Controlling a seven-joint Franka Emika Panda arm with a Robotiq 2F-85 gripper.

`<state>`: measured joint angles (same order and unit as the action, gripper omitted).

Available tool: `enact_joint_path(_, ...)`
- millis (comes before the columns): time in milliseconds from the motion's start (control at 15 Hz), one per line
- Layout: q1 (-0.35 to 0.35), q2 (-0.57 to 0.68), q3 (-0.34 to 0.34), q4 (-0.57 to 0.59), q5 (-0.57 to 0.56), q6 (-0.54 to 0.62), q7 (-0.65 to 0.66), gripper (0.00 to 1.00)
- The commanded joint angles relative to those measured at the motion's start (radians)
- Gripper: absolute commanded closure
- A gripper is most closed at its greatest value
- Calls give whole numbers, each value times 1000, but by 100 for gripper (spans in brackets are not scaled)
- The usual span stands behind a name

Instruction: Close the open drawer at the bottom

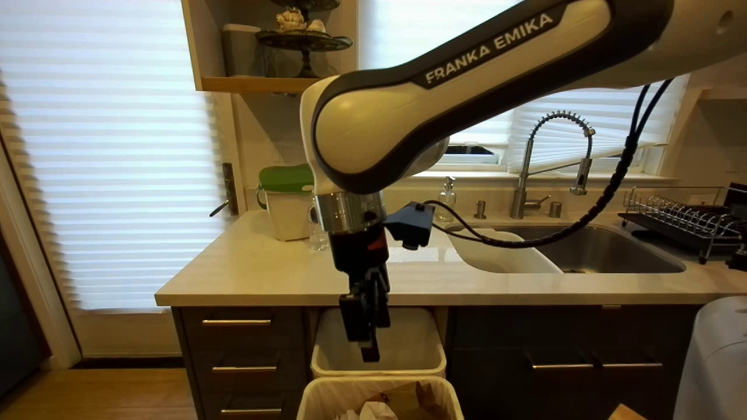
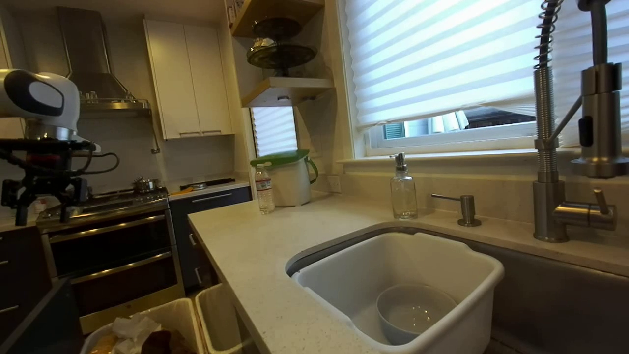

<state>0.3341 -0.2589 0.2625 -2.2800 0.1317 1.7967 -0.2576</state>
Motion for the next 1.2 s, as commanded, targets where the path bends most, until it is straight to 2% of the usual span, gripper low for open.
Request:
enact_joint_path(0,33,74,28,-23,51,88,-47,51)
enact_joint_path(333,65,204,83,2,55,184,-56,89)
enact_joint_path(467,72,259,102,9,55,232,-48,100)
enact_joint_path(800,72,399,131,42,50,332,-72,100)
enact_joint_path(1133,71,498,133,71,-6,401,-29,100)
